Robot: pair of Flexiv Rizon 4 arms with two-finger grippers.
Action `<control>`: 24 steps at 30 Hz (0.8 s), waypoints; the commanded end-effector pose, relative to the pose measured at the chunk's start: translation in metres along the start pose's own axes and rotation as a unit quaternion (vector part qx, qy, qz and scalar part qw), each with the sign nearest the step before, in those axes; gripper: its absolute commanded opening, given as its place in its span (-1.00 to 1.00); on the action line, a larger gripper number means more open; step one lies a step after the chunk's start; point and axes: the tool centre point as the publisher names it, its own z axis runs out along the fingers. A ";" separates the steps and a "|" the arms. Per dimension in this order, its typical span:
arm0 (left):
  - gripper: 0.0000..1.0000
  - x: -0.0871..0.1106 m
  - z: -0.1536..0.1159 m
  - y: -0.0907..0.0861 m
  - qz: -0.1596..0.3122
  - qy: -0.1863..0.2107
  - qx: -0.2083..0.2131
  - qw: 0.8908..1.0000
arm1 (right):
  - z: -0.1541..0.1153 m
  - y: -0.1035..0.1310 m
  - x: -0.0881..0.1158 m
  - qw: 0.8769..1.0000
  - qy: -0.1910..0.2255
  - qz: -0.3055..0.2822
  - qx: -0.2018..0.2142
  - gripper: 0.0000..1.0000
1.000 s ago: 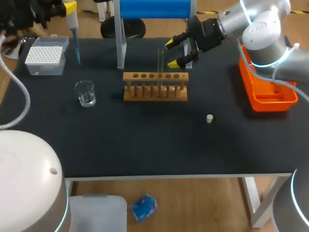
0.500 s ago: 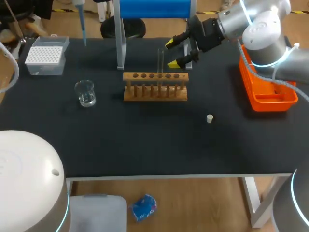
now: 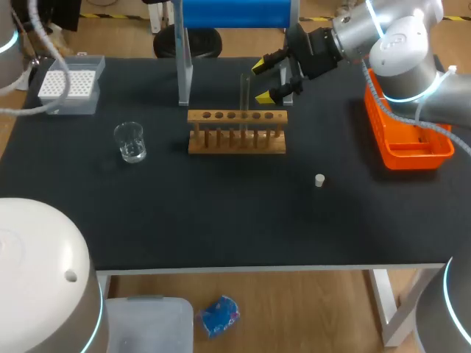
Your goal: Invert the test tube, pick up the pipette, mount the tip to pipette, aspirate from beaker and dispense into the tube, eject the tip, return the pipette, and cap with the stopper.
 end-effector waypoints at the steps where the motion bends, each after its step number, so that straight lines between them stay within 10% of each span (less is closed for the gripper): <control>1: -1.00 -0.012 0.051 -0.003 0.001 0.054 -0.004 0.999 | 0.000 0.000 0.000 1.000 0.001 0.000 0.000 1.00; 24: -1.00 -0.012 0.124 0.011 0.012 0.116 -0.001 0.993 | 0.000 0.000 0.000 1.000 0.001 0.000 0.000 1.00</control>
